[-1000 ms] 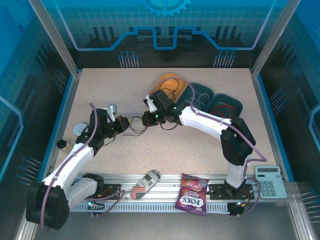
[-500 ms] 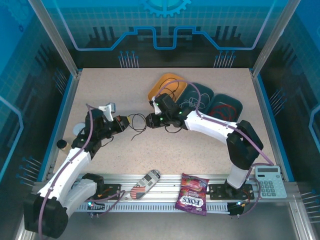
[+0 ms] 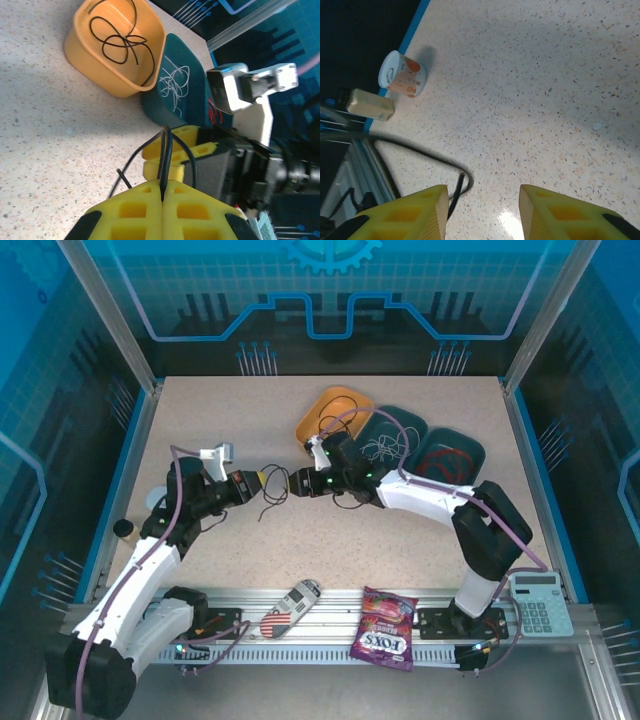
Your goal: Untangle the cables
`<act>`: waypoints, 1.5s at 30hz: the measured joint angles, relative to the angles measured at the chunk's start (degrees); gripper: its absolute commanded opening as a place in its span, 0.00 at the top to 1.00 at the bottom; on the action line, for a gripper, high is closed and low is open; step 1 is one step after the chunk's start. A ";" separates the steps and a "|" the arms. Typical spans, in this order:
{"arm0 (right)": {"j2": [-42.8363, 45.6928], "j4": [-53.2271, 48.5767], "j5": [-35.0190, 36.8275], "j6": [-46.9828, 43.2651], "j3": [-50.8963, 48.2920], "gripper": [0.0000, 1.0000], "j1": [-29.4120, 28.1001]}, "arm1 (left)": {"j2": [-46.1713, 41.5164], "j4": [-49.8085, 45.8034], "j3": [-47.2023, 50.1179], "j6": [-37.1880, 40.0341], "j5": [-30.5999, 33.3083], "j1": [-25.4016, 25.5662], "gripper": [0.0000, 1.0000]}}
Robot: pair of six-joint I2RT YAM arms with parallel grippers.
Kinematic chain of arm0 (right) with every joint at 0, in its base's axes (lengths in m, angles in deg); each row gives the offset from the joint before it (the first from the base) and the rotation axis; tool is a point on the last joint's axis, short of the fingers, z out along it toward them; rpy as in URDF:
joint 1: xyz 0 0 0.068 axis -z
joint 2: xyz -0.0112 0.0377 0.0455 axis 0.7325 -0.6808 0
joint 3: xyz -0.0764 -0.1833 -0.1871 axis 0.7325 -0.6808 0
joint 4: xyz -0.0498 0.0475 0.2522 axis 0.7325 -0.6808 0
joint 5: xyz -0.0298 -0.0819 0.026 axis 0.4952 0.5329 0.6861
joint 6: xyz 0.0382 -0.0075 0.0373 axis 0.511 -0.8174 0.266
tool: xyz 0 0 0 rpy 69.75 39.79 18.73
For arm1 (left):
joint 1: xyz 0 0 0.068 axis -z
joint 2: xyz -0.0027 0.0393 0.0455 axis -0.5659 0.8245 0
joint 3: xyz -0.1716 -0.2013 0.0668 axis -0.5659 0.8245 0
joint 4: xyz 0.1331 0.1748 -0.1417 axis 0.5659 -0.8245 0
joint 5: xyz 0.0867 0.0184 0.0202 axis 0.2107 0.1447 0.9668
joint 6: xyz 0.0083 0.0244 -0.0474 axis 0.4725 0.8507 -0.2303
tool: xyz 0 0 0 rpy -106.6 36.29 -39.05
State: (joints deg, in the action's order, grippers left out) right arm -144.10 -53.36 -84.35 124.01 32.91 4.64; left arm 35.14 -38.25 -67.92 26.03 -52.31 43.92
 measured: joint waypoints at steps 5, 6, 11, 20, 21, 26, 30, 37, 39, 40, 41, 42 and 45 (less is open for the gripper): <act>-0.02 16.24 -6.62 3.19 -8.83 0.55 3.93 | 0.00 0.92 -1.16 -0.72 -3.87 0.02 1.00; -0.07 18.43 -7.52 3.56 -9.70 0.55 4.28 | 0.00 1.05 -1.36 -1.07 -4.48 0.02 1.00; -0.28 27.56 -11.72 4.44 -10.84 0.56 4.26 | 0.00 2.12 -1.92 -2.12 -7.08 0.02 1.00; -0.52 37.22 -15.85 5.62 -12.07 0.86 4.26 | 0.09 5.42 -1.95 -5.51 -9.44 0.02 1.00; -0.55 37.62 -15.91 5.88 -12.20 0.90 4.26 | 0.09 5.53 -1.95 -5.66 -9.49 0.02 1.00; 0.22 37.81 -14.36 5.55 -13.88 1.00 4.31 | 0.07 3.45 -2.80 -5.44 -8.72 -0.04 1.00; 3.56 32.89 -10.64 3.80 -15.50 1.00 4.39 | 0.07 -4.09 -6.34 -1.95 -4.66 -0.09 1.00; 13.55 16.96 1.95 -3.50 -12.87 1.00 3.65 | 0.55 -14.36 -8.39 3.10 2.64 -0.09 1.00; 15.28 12.11 5.84 -5.77 -10.56 1.00 2.62 | 1.60 -16.39 -8.52 3.67 4.20 -0.09 1.00; 15.96 9.79 7.76 -6.82 -9.27 1.00 1.95 | 2.27 -17.51 -8.74 3.91 5.03 -0.09 1.00; 16.57 7.61 9.51 -7.80 -8.04 1.00 1.20 | 3.06 -18.56 -8.98 4.35 6.16 -0.09 1.00; 17.09 5.84 10.80 -8.59 -7.04 1.00 0.57 | 3.72 -19.26 -9.11 4.61 7.21 -0.09 1.00; 18.58 1.27 13.79 -10.27 -4.31 1.00 -0.90 | 5.25 -21.18 -9.14 4.96 10.12 -0.09 0.89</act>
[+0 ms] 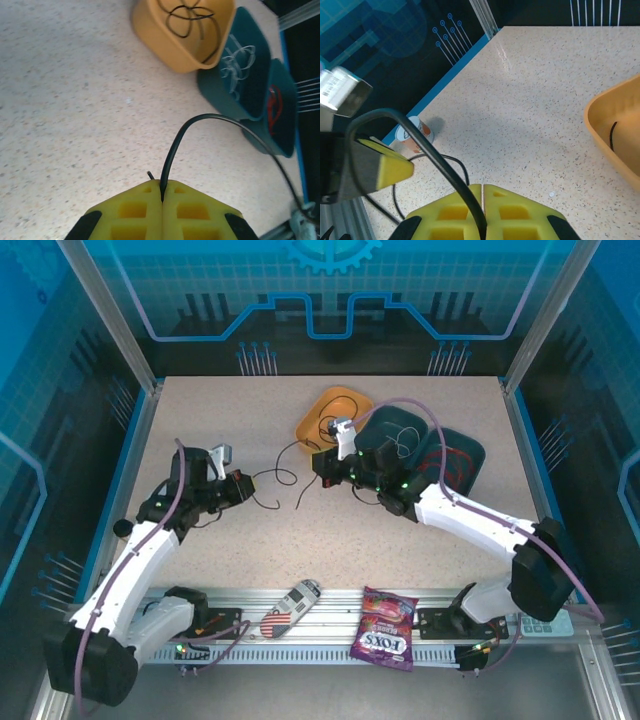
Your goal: Untangle the cables
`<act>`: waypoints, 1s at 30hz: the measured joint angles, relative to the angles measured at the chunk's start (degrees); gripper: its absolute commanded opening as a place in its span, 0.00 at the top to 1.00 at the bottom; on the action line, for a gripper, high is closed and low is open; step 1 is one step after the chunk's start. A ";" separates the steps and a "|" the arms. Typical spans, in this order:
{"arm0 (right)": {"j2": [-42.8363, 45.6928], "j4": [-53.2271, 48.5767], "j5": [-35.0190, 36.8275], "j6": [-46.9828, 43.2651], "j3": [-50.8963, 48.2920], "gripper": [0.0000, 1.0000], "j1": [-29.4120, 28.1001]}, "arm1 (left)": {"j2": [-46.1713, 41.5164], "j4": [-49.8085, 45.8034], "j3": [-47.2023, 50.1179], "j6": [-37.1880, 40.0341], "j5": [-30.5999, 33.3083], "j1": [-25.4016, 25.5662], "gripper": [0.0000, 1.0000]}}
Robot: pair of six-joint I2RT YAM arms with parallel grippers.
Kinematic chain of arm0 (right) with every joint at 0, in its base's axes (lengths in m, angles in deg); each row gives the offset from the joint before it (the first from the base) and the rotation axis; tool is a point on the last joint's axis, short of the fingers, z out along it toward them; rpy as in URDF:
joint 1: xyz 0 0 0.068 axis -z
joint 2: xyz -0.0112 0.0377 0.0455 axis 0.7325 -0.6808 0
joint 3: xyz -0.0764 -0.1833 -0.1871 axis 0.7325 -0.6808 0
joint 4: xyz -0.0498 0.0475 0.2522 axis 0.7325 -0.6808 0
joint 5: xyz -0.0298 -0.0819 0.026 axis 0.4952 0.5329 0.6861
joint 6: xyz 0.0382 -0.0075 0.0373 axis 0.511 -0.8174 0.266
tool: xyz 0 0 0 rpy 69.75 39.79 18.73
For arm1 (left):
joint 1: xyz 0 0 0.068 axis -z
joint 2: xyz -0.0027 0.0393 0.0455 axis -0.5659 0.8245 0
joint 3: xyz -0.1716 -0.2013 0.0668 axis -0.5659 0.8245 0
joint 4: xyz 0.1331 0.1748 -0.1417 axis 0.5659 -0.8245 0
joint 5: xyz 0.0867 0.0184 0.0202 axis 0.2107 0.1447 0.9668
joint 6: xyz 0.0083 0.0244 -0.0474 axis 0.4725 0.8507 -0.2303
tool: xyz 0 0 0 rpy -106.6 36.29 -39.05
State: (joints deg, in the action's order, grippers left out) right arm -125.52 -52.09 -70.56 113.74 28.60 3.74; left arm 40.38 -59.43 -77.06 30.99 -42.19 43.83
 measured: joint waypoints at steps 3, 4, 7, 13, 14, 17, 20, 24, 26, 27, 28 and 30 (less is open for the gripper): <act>0.87 -3.87 1.68 -0.96 2.69 1.00 -0.50 | 1.20 -0.39 0.00 0.02 1.51 -0.02 0.62; 0.92 -5.64 2.12 -1.05 4.11 1.00 -0.50 | 1.55 -0.26 0.02 -0.22 1.77 -0.02 0.53; 0.90 -11.21 3.85 -1.18 9.33 1.00 -0.50 | 2.56 1.16 0.28 -0.68 1.66 -0.04 0.41; -2.01 -23.82 8.28 -1.16 25.00 1.00 -0.17 | 3.41 3.85 0.87 -1.86 1.53 -0.04 0.24; -2.78 -25.68 9.16 -1.16 27.32 1.00 -0.07 | 3.43 4.20 0.87 -1.92 1.66 -0.04 0.17; -5.29 -30.95 11.74 -1.27 32.76 1.00 0.55 | 3.43 4.63 0.90 -1.64 2.27 -0.04 0.01; -8.24 -35.60 14.29 -1.81 37.53 1.00 1.49 | 3.48 5.20 0.94 -1.73 2.47 -0.07 0.01; -11.69 -39.06 17.03 -2.75 41.83 1.00 3.45 | 3.45 6.62 1.14 -1.68 1.62 -0.04 0.01; -13.33 -40.19 18.08 -3.17 43.63 1.00 4.68 | 3.34 8.94 1.90 -1.53 -0.72 -0.07 0.01; -14.05 -40.63 18.51 -3.34 44.44 1.00 5.18 | 3.10 10.25 2.38 -1.55 -2.08 -0.04 0.01; -14.91 -41.03 18.88 -3.54 45.40 1.00 5.66 | 2.62 12.04 3.15 -1.75 -4.07 -0.07 0.01; -16.52 -41.53 19.67 -3.98 47.23 1.00 6.36 | 1.25 15.23 4.44 -2.05 -7.39 -0.07 0.01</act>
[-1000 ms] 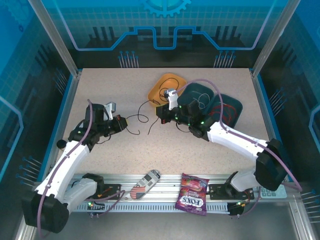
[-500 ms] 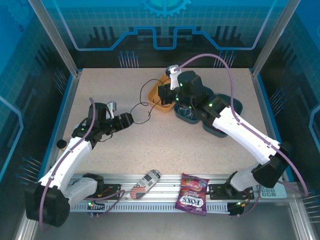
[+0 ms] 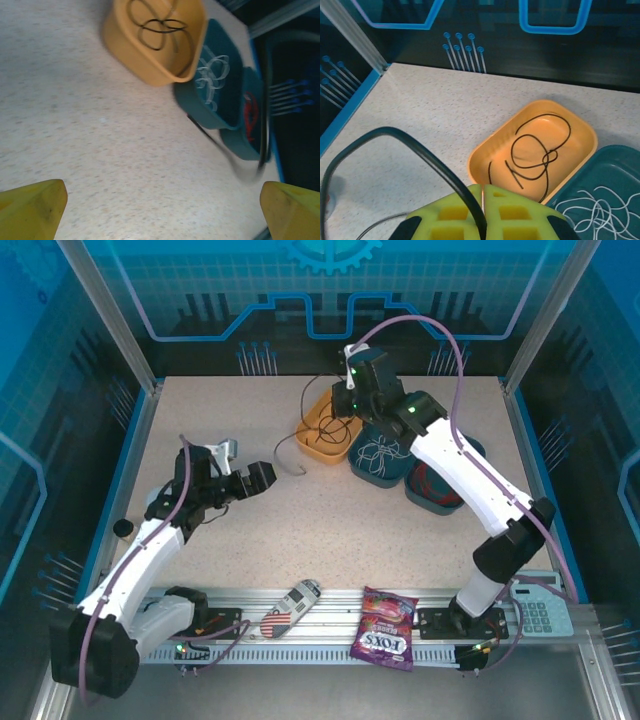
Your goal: Untangle the cables
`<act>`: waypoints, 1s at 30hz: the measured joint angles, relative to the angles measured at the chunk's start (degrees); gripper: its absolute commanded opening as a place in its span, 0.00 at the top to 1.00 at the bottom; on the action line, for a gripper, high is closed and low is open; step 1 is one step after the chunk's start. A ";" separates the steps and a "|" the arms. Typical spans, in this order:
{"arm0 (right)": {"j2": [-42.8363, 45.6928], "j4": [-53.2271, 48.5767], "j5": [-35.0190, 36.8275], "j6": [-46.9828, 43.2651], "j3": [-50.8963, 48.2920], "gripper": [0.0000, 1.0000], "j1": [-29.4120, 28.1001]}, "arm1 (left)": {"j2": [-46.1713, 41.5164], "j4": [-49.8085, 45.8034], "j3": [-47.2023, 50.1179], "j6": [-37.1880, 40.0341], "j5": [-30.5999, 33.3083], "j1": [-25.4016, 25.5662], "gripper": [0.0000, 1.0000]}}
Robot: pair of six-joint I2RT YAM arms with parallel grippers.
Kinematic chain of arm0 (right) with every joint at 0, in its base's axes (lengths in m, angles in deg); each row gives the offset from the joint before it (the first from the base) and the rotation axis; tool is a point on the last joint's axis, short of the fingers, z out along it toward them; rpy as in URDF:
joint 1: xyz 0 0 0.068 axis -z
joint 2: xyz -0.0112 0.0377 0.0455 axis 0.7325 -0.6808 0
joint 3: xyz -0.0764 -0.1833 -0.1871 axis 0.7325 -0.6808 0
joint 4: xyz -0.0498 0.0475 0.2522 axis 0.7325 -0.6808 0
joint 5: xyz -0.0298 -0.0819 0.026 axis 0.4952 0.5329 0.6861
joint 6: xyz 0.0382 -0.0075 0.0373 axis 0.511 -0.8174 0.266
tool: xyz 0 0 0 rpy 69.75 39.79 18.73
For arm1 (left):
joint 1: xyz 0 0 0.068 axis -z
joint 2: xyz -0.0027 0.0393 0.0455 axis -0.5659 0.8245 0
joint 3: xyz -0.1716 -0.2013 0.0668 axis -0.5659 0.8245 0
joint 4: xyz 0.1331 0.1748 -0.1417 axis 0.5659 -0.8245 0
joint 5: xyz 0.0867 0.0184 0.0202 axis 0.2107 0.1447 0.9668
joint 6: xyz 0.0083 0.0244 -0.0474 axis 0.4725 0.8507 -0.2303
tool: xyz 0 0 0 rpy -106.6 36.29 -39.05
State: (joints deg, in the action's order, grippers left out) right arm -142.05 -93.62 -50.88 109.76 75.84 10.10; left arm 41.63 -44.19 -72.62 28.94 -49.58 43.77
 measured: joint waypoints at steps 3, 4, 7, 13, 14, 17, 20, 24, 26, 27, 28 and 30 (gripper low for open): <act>-2.67 -1.51 0.57 -0.70 3.69 1.00 1.03 | -2.69 3.39 0.98 -0.39 -3.23 0.00 0.01; -3.80 -1.99 0.87 -1.11 5.51 1.00 1.53 | -3.74 4.31 1.22 -0.44 -3.98 0.00 0.01; -6.19 -3.26 1.84 -2.12 10.01 1.00 3.30 | -6.91 7.26 2.84 -1.01 -5.53 0.00 0.01; -7.87 -3.28 2.73 -3.50 13.81 1.00 5.81 | -10.32 8.35 5.55 -1.44 -5.14 0.00 0.01; -8.04 -2.99 2.78 -3.65 13.81 1.00 5.90 | -10.38 8.37 5.79 -1.44 -4.79 0.00 0.01; -9.31 -1.88 2.73 -3.82 13.88 1.00 6.08 | -10.73 7.76 6.25 -1.44 -3.15 0.00 0.01; -11.63 -1.05 2.25 -3.78 14.49 1.00 6.69 | -11.45 7.04 6.51 -1.46 -1.81 0.00 0.01; -15.80 -0.55 0.72 -3.02 16.35 1.00 7.96 | -12.46 6.56 6.51 -1.44 -0.66 0.00 0.01; -17.38 -0.46 -0.17 -2.23 16.81 1.00 8.44 | -12.57 6.38 6.54 -1.46 -0.31 0.00 0.01; -18.12 -0.52 -0.70 -1.79 16.92 1.00 8.59 | -12.57 6.38 6.64 -1.46 -0.09 0.00 0.01; -18.78 -0.50 -1.09 -1.38 17.03 1.00 8.72 | -12.59 6.29 6.75 -1.46 0.07 0.00 0.01; -20.17 -0.50 -1.92 -0.44 17.42 1.00 8.90 | -12.52 5.90 6.84 -1.46 0.22 0.00 0.01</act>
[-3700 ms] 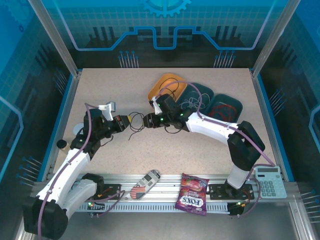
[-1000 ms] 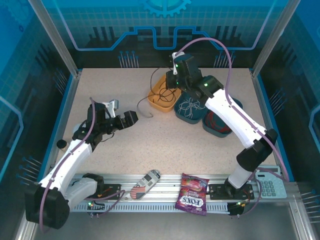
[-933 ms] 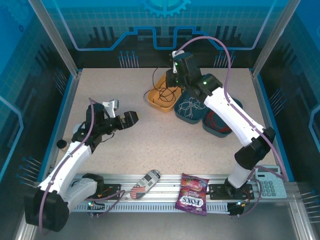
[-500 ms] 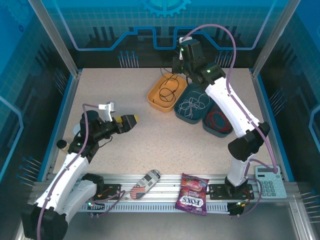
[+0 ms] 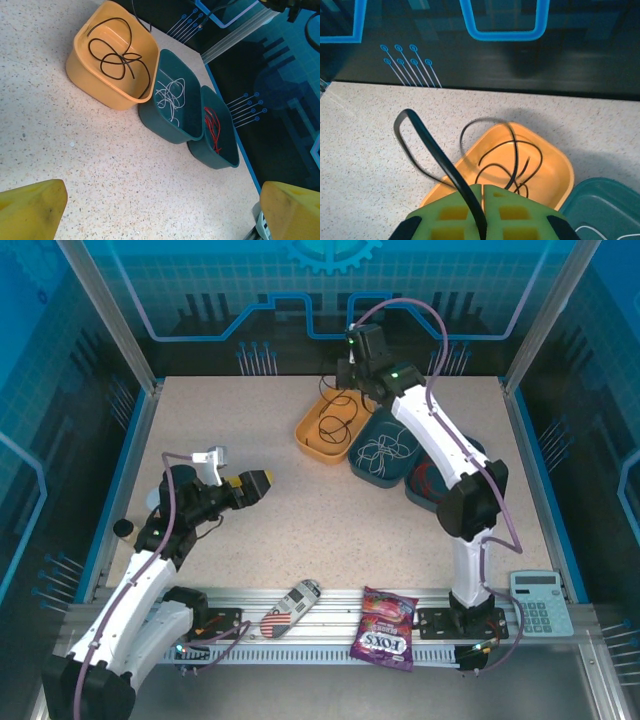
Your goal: Untangle the cables
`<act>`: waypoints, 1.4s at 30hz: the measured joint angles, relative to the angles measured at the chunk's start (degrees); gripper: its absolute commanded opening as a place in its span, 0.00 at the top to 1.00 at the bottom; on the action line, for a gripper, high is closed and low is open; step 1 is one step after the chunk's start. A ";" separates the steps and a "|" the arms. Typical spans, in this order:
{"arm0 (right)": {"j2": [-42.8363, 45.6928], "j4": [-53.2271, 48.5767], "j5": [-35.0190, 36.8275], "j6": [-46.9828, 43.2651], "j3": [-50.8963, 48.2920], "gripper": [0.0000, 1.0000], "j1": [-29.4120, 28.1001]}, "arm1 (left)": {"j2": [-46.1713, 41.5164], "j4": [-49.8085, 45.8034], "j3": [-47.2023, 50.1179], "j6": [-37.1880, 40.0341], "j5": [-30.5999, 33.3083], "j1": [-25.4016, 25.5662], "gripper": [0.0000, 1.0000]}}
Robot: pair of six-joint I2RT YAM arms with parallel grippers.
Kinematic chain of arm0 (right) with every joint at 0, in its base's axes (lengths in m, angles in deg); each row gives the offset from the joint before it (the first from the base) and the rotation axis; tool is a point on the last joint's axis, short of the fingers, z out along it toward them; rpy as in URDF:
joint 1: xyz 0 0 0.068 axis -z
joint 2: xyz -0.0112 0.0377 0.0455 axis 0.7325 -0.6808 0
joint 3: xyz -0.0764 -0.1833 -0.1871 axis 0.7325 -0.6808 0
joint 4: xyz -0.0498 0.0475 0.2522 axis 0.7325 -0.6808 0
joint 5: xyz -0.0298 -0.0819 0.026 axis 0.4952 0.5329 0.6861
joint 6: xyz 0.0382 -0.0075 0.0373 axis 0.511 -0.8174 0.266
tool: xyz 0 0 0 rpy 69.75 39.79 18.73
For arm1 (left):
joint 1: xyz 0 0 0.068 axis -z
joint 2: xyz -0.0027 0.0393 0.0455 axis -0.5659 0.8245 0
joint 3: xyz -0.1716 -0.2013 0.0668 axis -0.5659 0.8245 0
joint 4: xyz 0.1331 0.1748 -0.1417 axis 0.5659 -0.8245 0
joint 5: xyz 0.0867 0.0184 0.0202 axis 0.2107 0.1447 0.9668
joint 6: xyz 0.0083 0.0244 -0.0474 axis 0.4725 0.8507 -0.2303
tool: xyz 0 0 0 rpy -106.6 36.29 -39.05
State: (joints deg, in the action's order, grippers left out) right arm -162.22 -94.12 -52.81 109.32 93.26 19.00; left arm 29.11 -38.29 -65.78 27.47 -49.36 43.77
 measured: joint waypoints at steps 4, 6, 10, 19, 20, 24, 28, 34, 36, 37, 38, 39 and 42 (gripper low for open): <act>-2.36 -0.02 -2.01 2.27 0.13 1.00 0.26 | 0.00 -0.74 0.02 0.00 0.13 0.00 0.01; -3.23 -0.04 -2.75 3.19 0.13 1.00 0.44 | 0.00 -0.98 0.02 0.00 0.33 0.00 0.01; -5.18 -0.13 -3.65 4.83 0.13 1.00 1.09 | 0.17 -1.05 0.07 0.00 0.44 0.00 0.01; -10.40 -1.73 -4.83 6.86 0.13 1.00 3.80 | 1.57 -1.20 0.11 0.00 0.48 0.00 0.01; -10.88 -1.95 -4.87 6.91 0.13 1.00 4.02 | 1.64 -1.22 0.11 0.00 0.48 0.00 0.01; -13.03 -2.58 -5.27 7.06 0.15 1.00 4.55 | 1.66 -1.27 0.11 0.00 0.48 0.00 0.01; -15.28 -3.72 -5.49 7.06 0.70 1.00 4.55 | 1.66 -1.44 0.13 0.00 0.48 0.00 0.01; -19.17 -4.66 -5.81 7.04 2.21 0.93 4.55 | 1.68 -1.62 0.61 0.00 0.52 0.00 0.01; -20.04 -5.20 -5.99 6.80 2.54 0.85 4.55 | 1.66 -1.68 0.79 0.00 0.55 0.00 0.01; -20.46 -5.53 -6.03 6.60 2.89 0.81 4.55 | 1.68 -1.79 0.83 0.00 0.68 0.00 0.01; -20.81 -5.75 -6.12 6.36 3.19 0.77 4.55 | 1.68 -1.88 0.85 0.00 0.74 0.00 0.01; -21.09 -6.05 -6.16 5.88 3.52 0.73 4.55 | 1.68 -1.88 0.85 0.00 0.92 0.00 0.01; -21.18 -6.75 -6.05 5.03 3.91 0.64 4.55 | 1.68 -1.90 0.85 0.00 0.94 0.00 0.01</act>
State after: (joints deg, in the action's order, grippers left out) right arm -183.40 -100.87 -58.86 114.35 97.17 23.54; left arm 30.79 -40.20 -64.93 27.47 -48.42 43.77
